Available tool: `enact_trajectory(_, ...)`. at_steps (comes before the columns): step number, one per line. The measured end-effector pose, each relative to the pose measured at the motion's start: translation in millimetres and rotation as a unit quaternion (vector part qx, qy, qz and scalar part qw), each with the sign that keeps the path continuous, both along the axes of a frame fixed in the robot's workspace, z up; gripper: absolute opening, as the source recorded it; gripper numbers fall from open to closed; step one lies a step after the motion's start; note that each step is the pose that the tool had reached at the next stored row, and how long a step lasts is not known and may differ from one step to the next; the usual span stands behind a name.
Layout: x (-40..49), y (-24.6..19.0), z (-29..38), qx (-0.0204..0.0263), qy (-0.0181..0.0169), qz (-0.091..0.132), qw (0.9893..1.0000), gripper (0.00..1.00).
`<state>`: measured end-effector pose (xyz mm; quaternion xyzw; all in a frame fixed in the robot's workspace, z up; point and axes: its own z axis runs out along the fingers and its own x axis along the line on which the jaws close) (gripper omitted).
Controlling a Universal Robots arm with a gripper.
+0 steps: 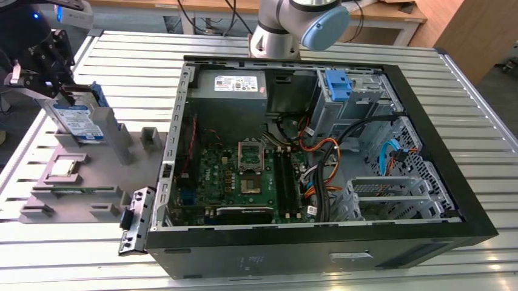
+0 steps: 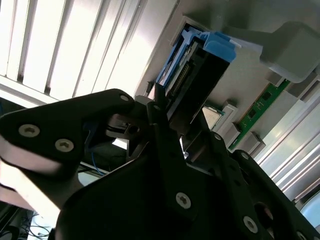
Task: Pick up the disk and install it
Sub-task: 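Pick up the disk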
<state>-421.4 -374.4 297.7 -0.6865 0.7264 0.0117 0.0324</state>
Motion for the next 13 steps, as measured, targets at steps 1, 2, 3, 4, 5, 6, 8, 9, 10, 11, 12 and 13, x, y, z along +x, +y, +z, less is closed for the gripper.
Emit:
enact_trajectory(1, 0.0, 0.0, 0.0, 0.0, 0.0, 0.0, 1.0, 0.35)
enact_trajectory(2, 0.0, 0.0, 0.0, 0.0, 0.0, 0.0, 1.0, 0.35)
enact_trajectory(3, 0.0, 0.0, -0.1, 0.0001, -0.0001, 0.0, 1.0, 0.35)
enact_trajectory(4, 0.0, 0.0, -0.1, 0.0001, -0.0001, 0.0, 1.0, 0.35)
enact_trajectory(5, 0.0, 0.0, -0.1, 0.0001, -0.0001, 0.0, 1.0, 0.35)
enact_trajectory(6, 0.0, 0.0, -0.1, 0.0001, 0.0, 0.0, 1.0, 0.35)
enact_trajectory(8, 0.2, 0.0, -0.5, 0.0001, -0.0001, 0.0, 1.0, 0.35)
enact_trajectory(9, 0.2, 0.0, -0.5, 0.0001, -0.0001, 0.0, 1.0, 0.35)
enact_trajectory(10, 0.2, 0.0, -0.5, 0.0001, 0.0, 0.0, 1.0, 0.35)
enact_trajectory(11, 0.2, 0.0, -0.6, 0.0001, -0.0001, 0.0, 1.0, 0.35)
enact_trajectory(12, 0.3, 0.0, -0.6, 0.0001, 0.0, 0.0, 1.0, 0.35)
enact_trajectory(13, 0.2, 0.1, -0.6, 0.0001, 0.0, 0.0, 1.0, 0.35)
